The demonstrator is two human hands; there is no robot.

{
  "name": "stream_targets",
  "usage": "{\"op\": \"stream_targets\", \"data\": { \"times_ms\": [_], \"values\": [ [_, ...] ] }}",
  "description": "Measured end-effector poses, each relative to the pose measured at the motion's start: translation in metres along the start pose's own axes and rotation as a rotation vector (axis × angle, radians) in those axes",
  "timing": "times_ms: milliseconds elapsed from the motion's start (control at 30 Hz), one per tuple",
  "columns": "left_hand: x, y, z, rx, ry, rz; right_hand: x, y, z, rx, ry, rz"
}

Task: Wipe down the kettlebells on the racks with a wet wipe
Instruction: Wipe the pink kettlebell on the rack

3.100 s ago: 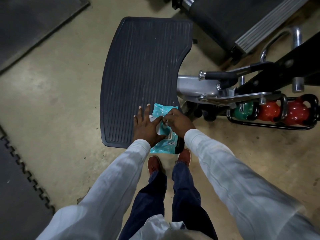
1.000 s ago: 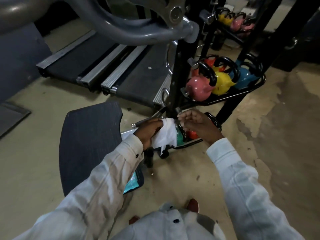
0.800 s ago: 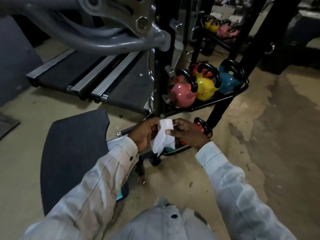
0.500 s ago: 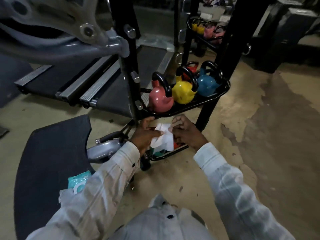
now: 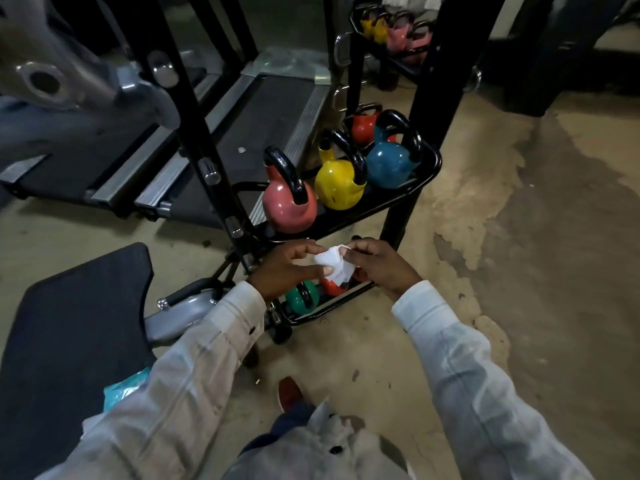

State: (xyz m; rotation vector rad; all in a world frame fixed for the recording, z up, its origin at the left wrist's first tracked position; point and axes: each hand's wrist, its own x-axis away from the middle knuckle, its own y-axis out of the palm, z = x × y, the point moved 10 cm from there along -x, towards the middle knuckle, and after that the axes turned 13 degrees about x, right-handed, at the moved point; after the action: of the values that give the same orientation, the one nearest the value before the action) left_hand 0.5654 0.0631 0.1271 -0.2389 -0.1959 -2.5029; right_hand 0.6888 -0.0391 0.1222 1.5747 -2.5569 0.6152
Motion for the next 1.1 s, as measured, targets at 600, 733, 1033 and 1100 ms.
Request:
{"op": "stream_targets", "data": {
  "times_ms": [600,733,1033,1100],
  "values": [
    [-0.086,-0.014,0.023,0.313,0.045,0.174,-0.072,-0.032,-0.055,-0.012,-0.096,0.282],
    [-0.093,-0.023,0.026,0.310,0.054,0.240,-0.095,-0.022,-0.053,-0.164,-0.080,0.017],
    [-0.100,-0.037,0.051,0.141,0.144,0.345,-0.127,-0.021,-0.060,-0.142,-0.126,-0.086],
    [-0.095,-0.058,0.066,-0.014,0.247,0.465,-0.139,-0.028,-0.065,-0.081,-0.165,0.027]
  ]
}}
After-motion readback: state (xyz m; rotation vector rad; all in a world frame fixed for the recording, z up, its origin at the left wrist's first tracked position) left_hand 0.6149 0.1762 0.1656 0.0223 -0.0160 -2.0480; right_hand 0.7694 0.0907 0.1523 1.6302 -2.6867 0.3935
